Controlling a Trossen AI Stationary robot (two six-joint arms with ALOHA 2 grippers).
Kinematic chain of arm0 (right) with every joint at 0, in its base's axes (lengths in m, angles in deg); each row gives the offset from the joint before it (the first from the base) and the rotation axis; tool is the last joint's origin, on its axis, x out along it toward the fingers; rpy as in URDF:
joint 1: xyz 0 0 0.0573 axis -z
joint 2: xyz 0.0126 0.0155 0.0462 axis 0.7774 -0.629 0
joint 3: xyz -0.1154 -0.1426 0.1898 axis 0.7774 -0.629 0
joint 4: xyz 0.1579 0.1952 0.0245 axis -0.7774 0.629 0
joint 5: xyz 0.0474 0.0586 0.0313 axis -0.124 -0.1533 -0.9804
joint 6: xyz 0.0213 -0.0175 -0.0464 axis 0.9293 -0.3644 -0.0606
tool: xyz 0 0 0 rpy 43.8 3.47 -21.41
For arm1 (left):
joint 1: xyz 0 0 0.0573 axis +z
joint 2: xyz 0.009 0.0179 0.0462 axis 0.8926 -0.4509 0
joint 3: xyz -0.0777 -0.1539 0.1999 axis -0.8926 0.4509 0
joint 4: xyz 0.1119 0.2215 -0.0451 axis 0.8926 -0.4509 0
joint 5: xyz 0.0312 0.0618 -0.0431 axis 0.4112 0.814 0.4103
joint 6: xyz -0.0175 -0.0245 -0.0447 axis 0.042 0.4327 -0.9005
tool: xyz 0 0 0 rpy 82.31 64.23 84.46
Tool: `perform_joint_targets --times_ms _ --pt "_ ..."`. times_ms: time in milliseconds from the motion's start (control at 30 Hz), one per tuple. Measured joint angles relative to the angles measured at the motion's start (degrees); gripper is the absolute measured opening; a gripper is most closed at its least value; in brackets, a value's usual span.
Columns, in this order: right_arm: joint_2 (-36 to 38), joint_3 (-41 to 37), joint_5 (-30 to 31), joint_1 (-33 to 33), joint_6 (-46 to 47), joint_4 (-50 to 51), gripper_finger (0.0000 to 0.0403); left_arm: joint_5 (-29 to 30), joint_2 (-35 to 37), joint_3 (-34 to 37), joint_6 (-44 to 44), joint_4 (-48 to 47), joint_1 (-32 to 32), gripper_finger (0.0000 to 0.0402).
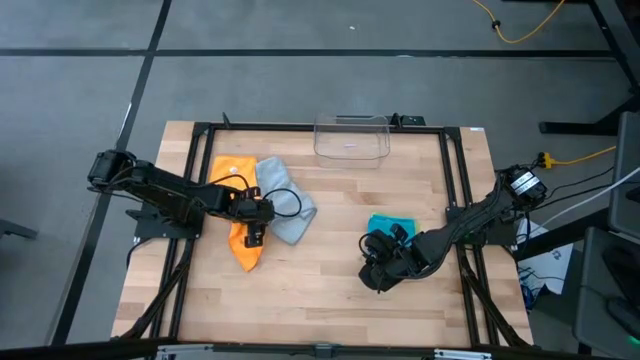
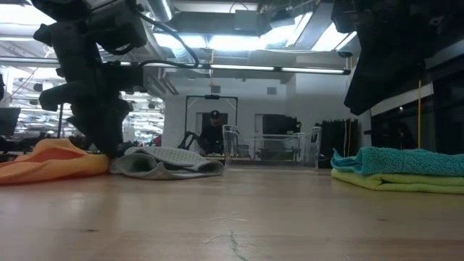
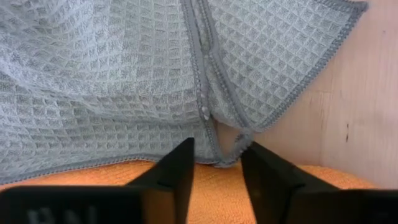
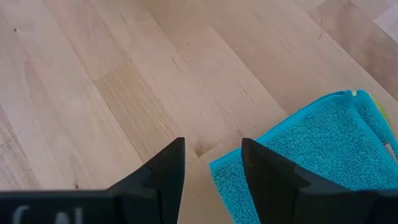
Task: Fold microfiber towels
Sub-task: Fold the gray microfiber towel
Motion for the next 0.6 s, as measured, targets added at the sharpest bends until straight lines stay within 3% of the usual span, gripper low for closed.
perform_joint_targets --times_ms 200,433,600 --pt "0.0 0.0 0.7 0.0 0.0 -0.3 0.0161 -0.1 0.0 0.0 -0.3 0.0 0.0 0.0013" --pt "0.0 0.0 1.5 0.1 0.0 -1.1 0.0161 0.9 0.1 -1.0 -3.0 -0.3 0.0 0.0001" --pt "0.0 0.0 1.9 0.8 0.0 -2.7 0.0161 1.2 0.2 -7.9 -4.5 -1.9 -2.1 0.0"
